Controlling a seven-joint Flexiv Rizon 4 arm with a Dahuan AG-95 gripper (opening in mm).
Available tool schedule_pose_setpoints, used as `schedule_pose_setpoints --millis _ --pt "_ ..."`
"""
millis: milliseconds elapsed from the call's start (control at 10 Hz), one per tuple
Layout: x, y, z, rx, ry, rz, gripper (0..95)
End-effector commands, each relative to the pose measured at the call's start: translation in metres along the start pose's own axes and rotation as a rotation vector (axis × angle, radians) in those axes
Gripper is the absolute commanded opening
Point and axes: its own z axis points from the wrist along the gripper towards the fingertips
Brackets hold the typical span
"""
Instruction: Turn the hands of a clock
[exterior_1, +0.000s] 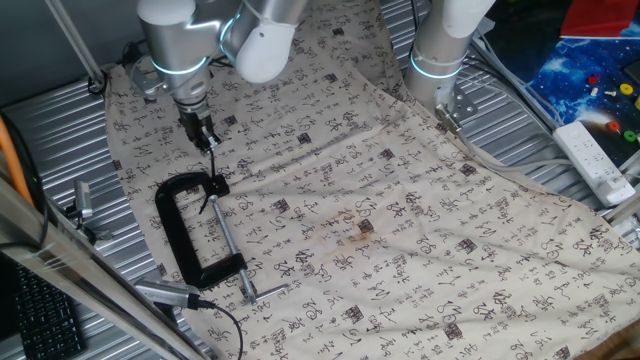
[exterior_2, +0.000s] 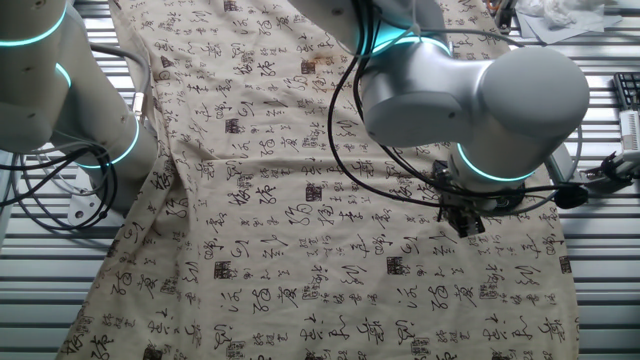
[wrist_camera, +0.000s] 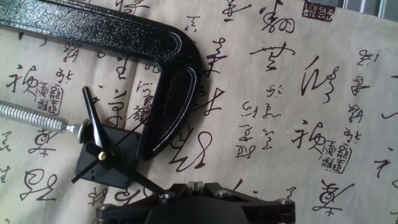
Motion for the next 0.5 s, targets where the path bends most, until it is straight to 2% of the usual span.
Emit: schedule_pose_setpoints --millis 100,500 --pt "0.0003 0.0001 -0.0001 0.001 0.0 0.004 0.0" --pt "0.0011 0.0012 -0.0003 0.001 0.0 0.014 0.0"
